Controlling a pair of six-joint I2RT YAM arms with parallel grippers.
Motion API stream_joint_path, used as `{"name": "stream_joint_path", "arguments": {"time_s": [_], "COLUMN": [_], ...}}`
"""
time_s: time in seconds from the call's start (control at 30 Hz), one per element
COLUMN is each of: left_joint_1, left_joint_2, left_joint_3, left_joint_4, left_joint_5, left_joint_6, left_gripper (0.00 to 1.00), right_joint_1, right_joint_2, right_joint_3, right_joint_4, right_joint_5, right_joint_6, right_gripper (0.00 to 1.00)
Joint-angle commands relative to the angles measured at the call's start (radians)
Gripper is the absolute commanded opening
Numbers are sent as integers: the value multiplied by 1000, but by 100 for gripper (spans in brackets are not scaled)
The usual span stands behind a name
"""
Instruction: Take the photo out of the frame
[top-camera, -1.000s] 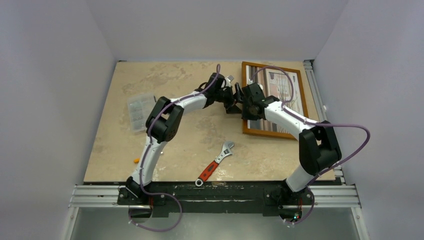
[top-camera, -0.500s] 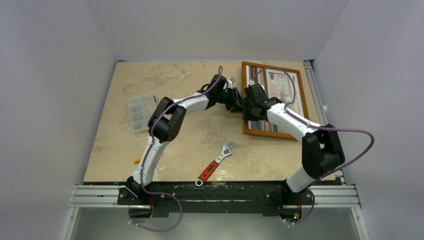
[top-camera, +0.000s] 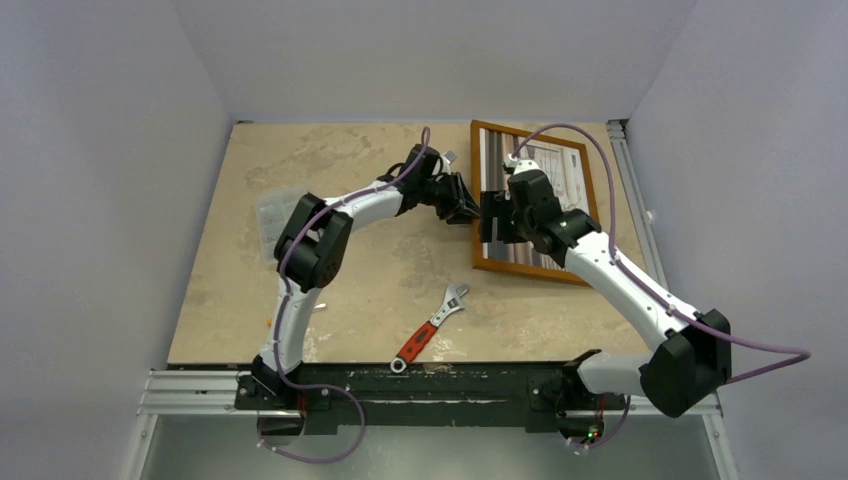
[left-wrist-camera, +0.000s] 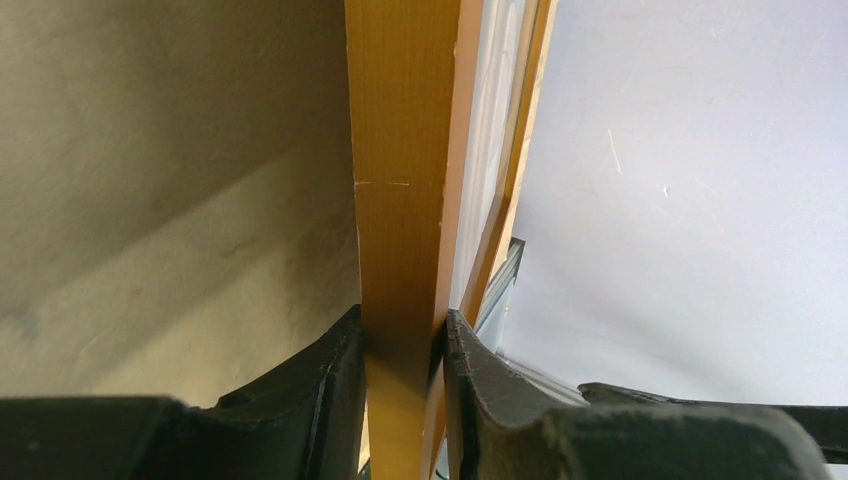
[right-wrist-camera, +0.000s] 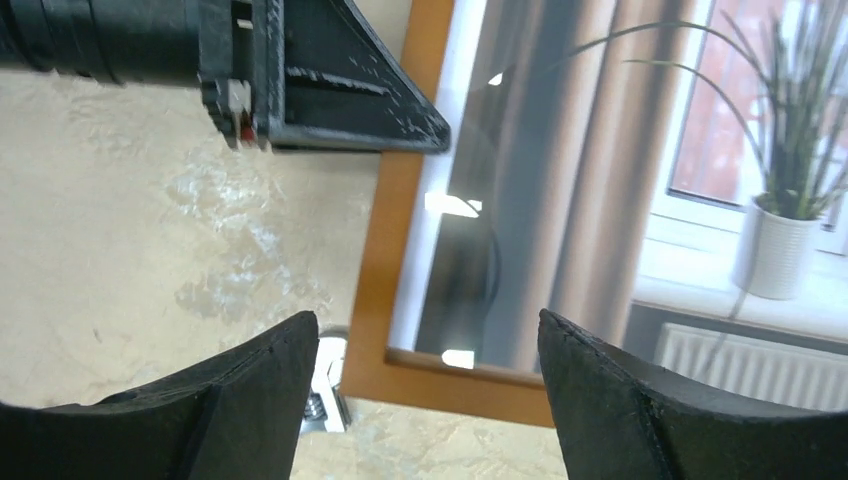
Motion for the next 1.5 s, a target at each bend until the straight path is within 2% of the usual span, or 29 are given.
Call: {"name": "stream_joint_path", "arguments": {"time_s": [0.0, 0.27, 0.43, 0.57, 0.7, 0.93, 1.0, 1.03, 1.3, 1.47], "left_joint_1": [57, 145, 178, 195, 202, 217, 217, 217, 219, 220], "left_joint_2": [-163, -347, -427, -424, -416, -423, -430, -438, -476, -487], "left_joint_3": [-19, -172, -191, -157, -99, -95, -96, -102, -116, -128], "left_joint_4": [-113, -253, -419, -506, -607, -611, -617, -616, -600, -590], "left_joint_5": [15, 20, -42, -60, -120, -66, -57, -60, -44, -35], "left_joint_6": [35, 90, 179, 218, 269, 231, 228, 224, 204, 195], "left_gripper": [0, 0, 0, 0, 0, 0, 0, 0, 0, 0], "right_joint_1": [55, 237, 437, 560, 606, 730, 743, 746, 781, 785], "right_joint_2": [-72, -143, -128, -66, 74, 273, 355, 396, 667, 752], "right_joint_3": [-36, -106, -95, -33, 151, 390, 464, 514, 804, 879], "right_joint_4": [-49, -25, 8, 7, -176, -279, -379, -481, -871, -945], "right_joint_5": [60, 112, 285, 423, 545, 718, 796, 820, 988, 1038], "right_joint_6": [-75, -115, -40, 42, 211, 289, 349, 391, 549, 549], "right_gripper": [79, 78, 78, 78, 77, 76, 76, 75, 62, 54]}}
